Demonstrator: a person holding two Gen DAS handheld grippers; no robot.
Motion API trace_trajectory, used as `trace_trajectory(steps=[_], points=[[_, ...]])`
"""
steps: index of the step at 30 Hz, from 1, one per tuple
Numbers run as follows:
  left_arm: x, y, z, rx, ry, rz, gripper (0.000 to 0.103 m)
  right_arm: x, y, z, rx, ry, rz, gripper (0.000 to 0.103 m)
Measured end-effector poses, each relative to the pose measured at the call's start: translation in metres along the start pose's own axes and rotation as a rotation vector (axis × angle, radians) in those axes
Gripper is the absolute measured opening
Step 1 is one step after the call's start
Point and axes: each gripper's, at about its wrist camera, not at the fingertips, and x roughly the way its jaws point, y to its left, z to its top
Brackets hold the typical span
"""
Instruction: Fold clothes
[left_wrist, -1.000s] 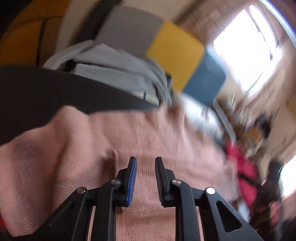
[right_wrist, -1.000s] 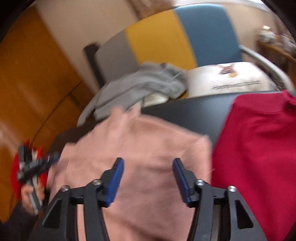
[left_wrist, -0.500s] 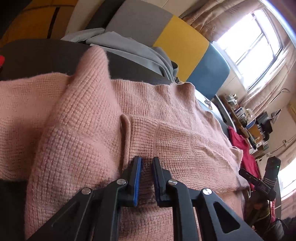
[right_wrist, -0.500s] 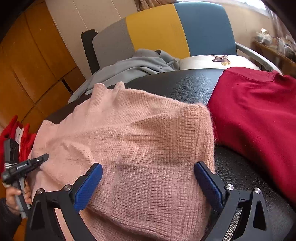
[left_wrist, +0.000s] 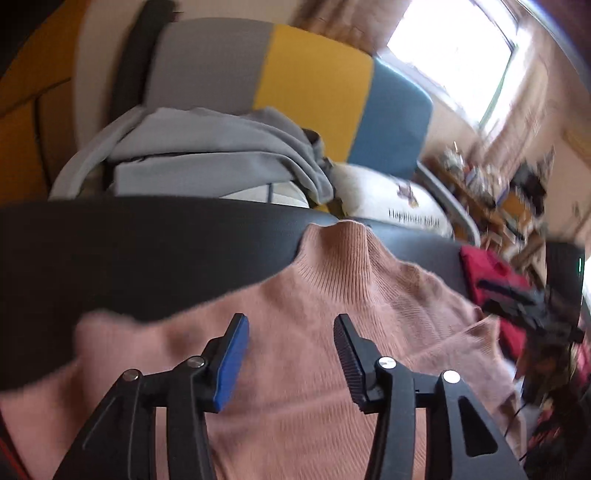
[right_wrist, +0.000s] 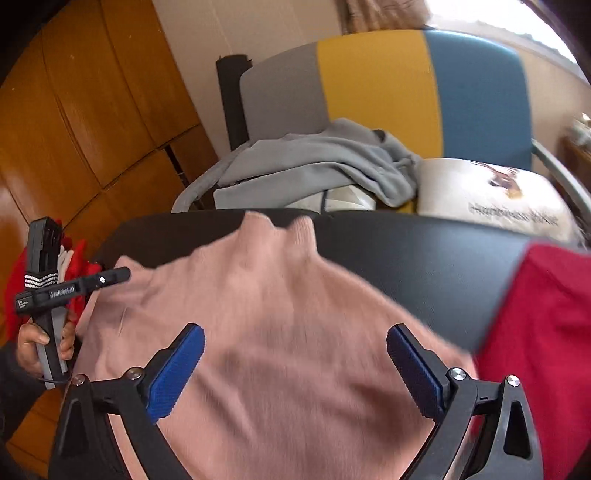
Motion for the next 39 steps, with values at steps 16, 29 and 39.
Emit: trace_trajectory(steps=[16, 29, 39], points=[[0.152, -0.036, 0.078, 0.088, 0.156, -0.098, 0.046, 0.147, 0.017, 0.062, -0.255, 0.227, -0.101, 0.056], [0.067, -0.058, 0.068, 0.018, -0.014, -0.245, 0.005, 0.079, 0.022, 0.074, -0.166, 0.119, 0.014, 0.009], [0.019, -0.058, -0.012, -0.016, -0.013, -0.251, 0.005, 0.002, 0.042, -0.006, -0.129, 0.060, 0.080, 0.009]])
